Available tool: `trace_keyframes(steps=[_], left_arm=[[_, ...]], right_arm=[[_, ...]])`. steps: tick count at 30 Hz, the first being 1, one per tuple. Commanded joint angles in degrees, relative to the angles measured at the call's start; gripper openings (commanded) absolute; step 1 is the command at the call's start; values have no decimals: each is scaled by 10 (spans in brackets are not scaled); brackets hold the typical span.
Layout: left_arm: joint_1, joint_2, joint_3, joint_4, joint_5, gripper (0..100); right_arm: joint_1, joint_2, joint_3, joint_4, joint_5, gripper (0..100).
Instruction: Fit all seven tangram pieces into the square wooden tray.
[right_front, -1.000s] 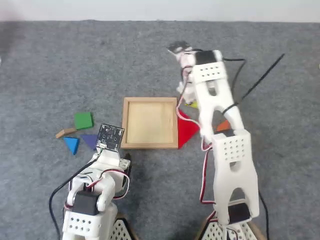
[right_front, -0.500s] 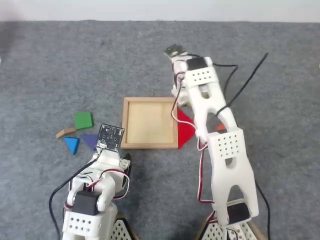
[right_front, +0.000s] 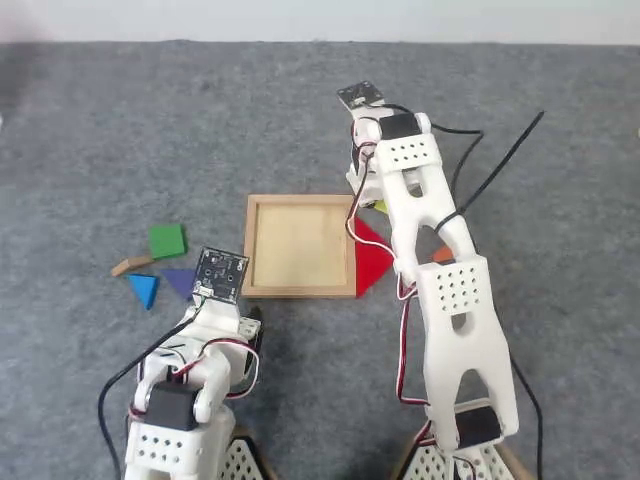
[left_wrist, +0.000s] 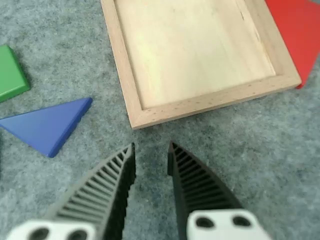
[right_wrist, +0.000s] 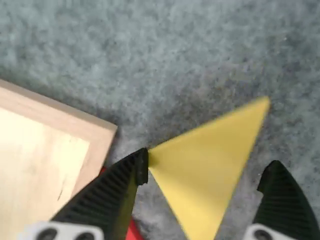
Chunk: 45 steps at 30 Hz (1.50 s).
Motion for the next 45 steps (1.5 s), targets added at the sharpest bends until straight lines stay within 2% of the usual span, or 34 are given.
trace_keyframes(steps=[1, 10, 16, 21, 26, 32, 39, 45], left_arm=[[2, -10, -5, 2, 4, 103], [2, -10, -5, 2, 4, 103], [2, -10, -5, 2, 4, 103], [2, -10, -5, 2, 4, 103], [2, -10, -5, 2, 4, 103], [2, -10, -5, 2, 4, 103], [2, -10, -5, 2, 4, 103], [2, -10, -5, 2, 4, 103]], right_arm=[[-5, 3, -14, -1, -10, 351], [-6, -36, -11, -1, -28, 351], [-2, 7, -13, -1, -33, 345], [-2, 18, -14, -1, -47, 253], [-2, 18, -14, 0, -58, 249], [-1, 2, -38, 53, -59, 249], [-17, -23, -149, 146, -59, 249], [-51, -29, -165, 152, -69, 249]])
